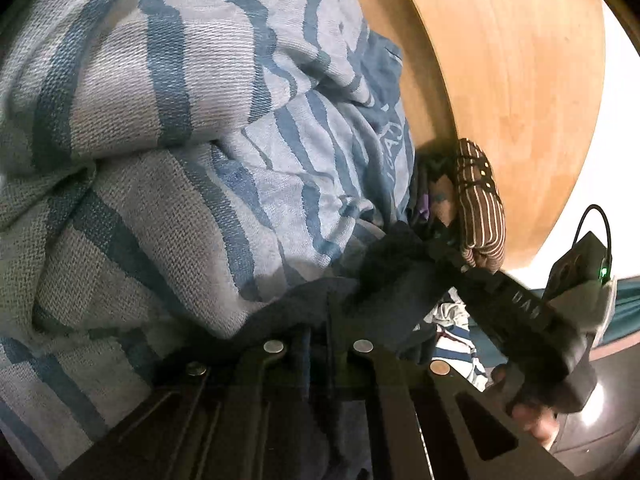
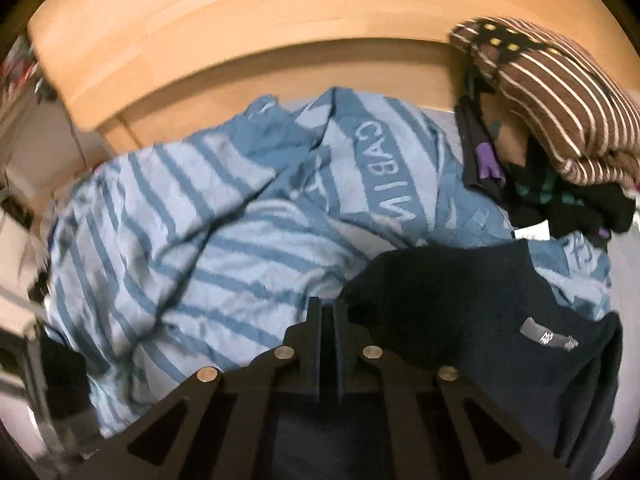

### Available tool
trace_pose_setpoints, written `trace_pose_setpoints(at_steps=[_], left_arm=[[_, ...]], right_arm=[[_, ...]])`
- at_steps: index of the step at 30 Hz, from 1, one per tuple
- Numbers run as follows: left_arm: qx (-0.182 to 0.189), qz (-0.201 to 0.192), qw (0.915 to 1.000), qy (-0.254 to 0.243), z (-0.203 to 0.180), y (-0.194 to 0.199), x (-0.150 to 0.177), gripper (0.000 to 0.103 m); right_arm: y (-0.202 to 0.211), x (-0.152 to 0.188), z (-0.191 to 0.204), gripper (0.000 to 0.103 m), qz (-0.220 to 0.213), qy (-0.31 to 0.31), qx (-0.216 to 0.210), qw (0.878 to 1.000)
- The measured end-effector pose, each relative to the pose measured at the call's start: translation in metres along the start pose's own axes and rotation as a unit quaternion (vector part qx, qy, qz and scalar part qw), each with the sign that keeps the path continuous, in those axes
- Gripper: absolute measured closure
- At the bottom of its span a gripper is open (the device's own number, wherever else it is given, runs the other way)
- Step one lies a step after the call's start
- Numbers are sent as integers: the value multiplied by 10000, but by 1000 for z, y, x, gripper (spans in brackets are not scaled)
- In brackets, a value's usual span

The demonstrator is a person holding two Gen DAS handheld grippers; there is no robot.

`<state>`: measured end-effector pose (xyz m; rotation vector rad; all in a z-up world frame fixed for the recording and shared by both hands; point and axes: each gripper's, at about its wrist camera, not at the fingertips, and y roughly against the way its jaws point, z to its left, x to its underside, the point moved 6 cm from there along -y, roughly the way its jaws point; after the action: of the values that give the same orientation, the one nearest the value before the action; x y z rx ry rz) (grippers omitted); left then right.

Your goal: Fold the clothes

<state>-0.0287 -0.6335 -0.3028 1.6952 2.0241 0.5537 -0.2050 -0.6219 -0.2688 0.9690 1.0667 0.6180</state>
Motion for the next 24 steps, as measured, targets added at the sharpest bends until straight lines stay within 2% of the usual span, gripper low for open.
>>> trace_pose_setpoints(at_steps=[4,7,10,18,21,24], left_arm=[[163,-49,9998,-34,-1,7,1,98],[171,-166,9997,-71,-2,12,-1,98],[227,-242,9993,175,6,14,-5,98],[362,-243,9955,839,36,13,-17,98],[406,-178,9942,984,45,11,-19,98],[484,-180,9927,1088,49,10,-20,98]], right_arm=[[4,-2,-12,98,-129,-262,75,9995],[6,-8,-4,98,-250,-180,-25,9995],[5,-20,12,98,-352,-40,-64,9994],[-46,-48,58,98,-43,463,102,9989],[-68,-48,57,98,71,417,162,9990],[-80,-42,46,96,126,104,24,9999]])
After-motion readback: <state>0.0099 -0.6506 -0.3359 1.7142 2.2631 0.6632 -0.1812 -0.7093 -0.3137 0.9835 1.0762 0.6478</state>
